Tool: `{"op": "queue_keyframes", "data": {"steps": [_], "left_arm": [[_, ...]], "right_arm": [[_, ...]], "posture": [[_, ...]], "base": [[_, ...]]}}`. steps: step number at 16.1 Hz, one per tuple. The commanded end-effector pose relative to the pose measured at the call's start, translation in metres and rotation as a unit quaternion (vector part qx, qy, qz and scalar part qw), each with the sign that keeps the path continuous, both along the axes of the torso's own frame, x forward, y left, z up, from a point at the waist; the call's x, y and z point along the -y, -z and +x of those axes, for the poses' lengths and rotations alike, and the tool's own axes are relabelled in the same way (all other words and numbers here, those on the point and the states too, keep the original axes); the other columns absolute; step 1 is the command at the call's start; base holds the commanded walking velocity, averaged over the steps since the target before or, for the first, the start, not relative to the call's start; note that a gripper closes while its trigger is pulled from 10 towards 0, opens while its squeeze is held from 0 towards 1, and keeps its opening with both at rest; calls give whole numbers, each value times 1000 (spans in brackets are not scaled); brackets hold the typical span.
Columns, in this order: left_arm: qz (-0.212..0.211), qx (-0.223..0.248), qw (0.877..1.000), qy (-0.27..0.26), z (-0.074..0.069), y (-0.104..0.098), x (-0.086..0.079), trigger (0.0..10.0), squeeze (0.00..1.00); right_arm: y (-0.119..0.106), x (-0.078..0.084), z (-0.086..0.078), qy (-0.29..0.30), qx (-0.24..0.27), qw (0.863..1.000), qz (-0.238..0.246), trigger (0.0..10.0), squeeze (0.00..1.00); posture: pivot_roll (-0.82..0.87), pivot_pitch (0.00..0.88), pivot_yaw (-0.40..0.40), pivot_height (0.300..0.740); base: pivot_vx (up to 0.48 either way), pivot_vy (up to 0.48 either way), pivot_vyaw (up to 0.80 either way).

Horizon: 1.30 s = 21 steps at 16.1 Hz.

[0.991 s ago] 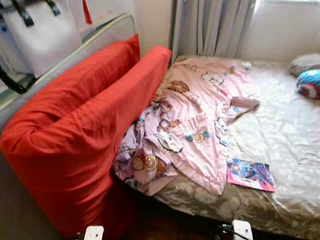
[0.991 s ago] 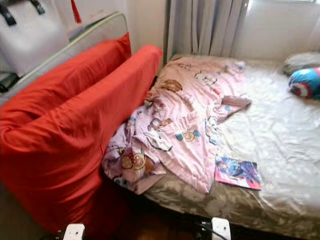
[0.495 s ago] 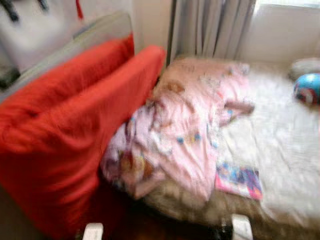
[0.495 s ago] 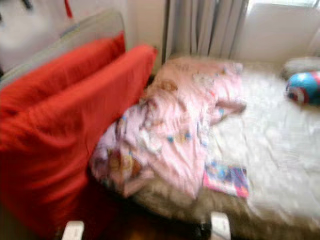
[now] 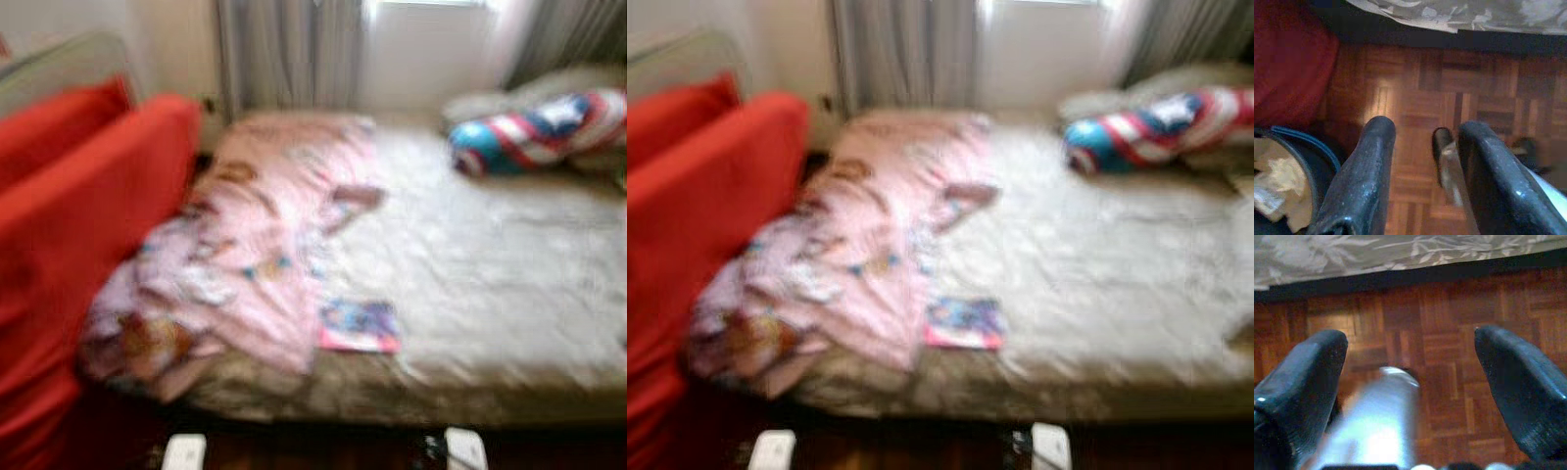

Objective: Clean up the room

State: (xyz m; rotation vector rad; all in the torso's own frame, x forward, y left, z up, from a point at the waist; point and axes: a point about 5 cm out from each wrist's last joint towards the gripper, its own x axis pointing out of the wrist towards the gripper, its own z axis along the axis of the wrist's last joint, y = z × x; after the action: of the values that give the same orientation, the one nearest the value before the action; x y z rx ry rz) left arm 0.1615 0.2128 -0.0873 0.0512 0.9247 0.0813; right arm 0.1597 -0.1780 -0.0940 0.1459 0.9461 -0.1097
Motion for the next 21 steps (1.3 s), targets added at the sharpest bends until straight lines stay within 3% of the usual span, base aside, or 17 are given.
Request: {"op": "queue_keyframes", "data": {"steps": [1,21], "left_arm": [[-4,-11,1000,6,-6,4,6,10000,0],[-8,-12,1000,7,-5,4,8,10000,0]], "right_arm": [[-4,6,7,2,13,1000,-10,10000,0],[-6,10,11,5,21,1000,-12,10000,0]], "posture": [[27,0,4,740],[-1,2,10,740]], "base": [[0,-375,0],[0,-374,0]]}}
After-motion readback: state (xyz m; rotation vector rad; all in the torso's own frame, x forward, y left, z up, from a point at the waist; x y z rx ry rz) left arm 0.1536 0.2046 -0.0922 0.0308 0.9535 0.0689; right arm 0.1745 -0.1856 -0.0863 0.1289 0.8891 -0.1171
